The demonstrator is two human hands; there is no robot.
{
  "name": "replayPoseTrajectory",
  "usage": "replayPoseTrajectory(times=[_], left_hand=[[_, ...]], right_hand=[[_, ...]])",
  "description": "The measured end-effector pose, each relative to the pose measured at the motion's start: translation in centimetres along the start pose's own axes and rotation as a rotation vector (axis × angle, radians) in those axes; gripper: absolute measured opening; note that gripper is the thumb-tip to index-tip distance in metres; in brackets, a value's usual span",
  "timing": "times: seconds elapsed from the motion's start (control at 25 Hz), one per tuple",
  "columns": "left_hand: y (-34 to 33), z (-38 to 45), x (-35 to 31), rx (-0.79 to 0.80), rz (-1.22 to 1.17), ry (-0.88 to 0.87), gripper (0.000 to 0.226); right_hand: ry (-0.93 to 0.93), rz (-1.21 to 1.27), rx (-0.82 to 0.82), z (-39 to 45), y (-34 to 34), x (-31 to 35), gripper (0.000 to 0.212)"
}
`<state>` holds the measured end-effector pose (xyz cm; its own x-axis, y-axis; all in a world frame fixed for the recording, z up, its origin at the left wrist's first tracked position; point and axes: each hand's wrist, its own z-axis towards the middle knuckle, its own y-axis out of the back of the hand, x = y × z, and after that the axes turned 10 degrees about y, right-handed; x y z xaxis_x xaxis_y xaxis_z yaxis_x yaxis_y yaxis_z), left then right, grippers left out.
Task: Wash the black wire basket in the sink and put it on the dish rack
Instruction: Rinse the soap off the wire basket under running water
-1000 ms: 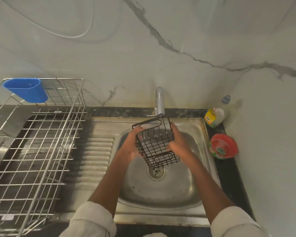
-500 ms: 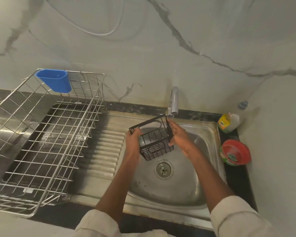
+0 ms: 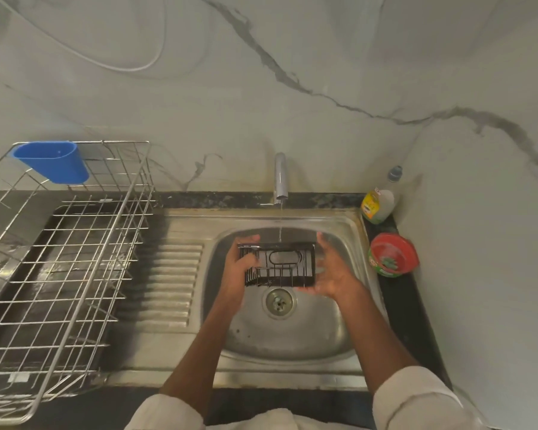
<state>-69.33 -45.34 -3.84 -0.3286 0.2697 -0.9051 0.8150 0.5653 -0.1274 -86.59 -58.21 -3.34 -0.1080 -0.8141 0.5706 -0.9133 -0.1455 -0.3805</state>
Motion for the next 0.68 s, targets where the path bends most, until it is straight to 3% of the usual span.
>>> replayPoseTrajectory(times=[0.16,0.2,0.28,0.36,0.44,0.52,0.68], left_hand=[[2.9,-2.0,-1.4,0.093,0.098,-0.040,0.069],[3.8,-2.3,-1.7,0.137,0.077,0.002,0.080],[5.3,-3.3,-2.1,0.194,0.018,0.082,0.090],[6.0,-4.6,-2.8,0.196,-0.029,0.120,0.072],[6.1,-5.2,-3.1,0.208,-0.104,0.153,0.069],[6.2,-4.8,-2.8,0.173,-0.138,0.204,0.074],[4.4,-1.1,-1.0,0.130,0.119,0.398,0.066]], right_hand=[[-0.048,0.035,0.082,1.1,-1.4,-1.7,0.085],[-0.044,0.020,0.107,1.2,-2.1,-2.1,0.081],[0.015,-0.004,0.189,0.8,-3.6,-2.4,0.054],[0.087,-0.028,0.254,0.5,-4.7,-2.6,0.039],[0.128,-0.047,0.256,0.8,-5.0,-2.7,0.037],[0.194,-0.101,0.221,0.9,-4.4,-2.7,0.053],[0.335,-0.215,0.186,1.5,-1.1,-2.4,0.101]])
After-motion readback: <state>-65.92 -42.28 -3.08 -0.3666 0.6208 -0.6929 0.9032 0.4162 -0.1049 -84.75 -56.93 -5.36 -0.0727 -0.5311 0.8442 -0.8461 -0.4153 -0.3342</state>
